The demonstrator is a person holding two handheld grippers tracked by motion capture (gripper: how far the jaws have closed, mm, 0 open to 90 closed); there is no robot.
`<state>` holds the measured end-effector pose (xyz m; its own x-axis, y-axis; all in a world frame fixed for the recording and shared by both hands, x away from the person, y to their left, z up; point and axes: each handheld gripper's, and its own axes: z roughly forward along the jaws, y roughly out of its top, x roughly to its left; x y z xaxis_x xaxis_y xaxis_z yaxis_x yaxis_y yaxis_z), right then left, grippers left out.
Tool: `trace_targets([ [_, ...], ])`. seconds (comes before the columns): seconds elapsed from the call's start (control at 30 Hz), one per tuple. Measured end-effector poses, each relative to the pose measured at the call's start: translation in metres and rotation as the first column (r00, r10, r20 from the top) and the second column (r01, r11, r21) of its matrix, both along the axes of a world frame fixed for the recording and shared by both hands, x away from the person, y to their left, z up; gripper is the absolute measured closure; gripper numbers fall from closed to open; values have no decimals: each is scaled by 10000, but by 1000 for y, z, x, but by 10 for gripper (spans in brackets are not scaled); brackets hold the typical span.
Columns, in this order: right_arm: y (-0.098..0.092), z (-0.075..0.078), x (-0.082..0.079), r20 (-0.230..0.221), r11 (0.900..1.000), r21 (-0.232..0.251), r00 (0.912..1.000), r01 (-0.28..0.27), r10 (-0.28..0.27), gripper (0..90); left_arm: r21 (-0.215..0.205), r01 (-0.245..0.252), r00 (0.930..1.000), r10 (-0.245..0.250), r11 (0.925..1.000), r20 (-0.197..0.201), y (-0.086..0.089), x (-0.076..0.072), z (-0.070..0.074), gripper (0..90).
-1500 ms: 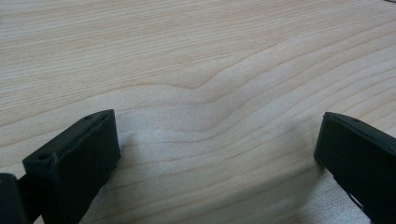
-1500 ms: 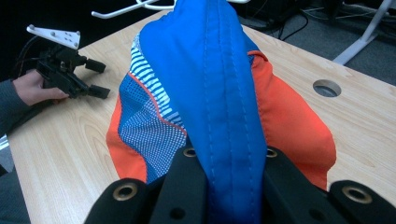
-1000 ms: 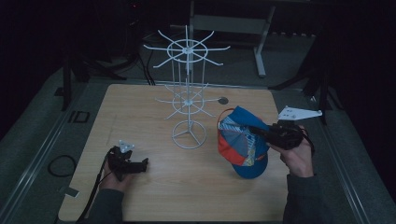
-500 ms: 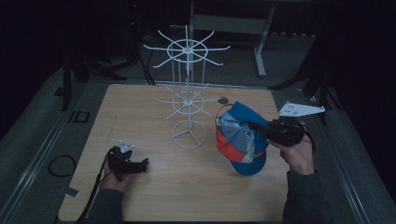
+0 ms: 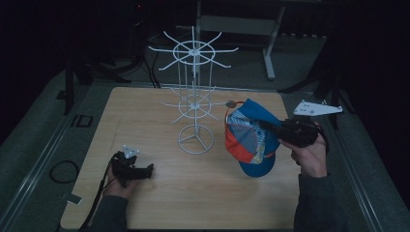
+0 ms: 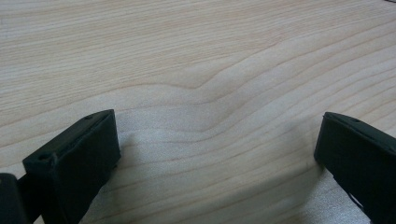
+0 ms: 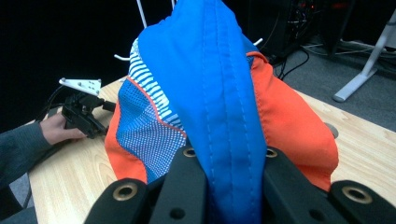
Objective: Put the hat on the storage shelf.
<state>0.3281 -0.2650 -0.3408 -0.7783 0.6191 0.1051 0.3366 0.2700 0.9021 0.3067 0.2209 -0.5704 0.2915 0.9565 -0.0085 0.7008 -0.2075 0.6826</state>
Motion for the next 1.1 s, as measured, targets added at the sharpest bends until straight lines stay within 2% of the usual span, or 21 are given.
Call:
trace_targets([
  [0.73, 1, 20, 3, 402, 9994, 347, 9992, 67, -81, 881, -29, -23, 10000, 23, 10000, 19, 0, 0, 0, 2],
  [1.1, 5, 29, 4, 591, 9994, 335, 9982, 47, -67, 881, -25, -20, 10000, 20, 10000, 19, 0, 0, 0, 2],
])
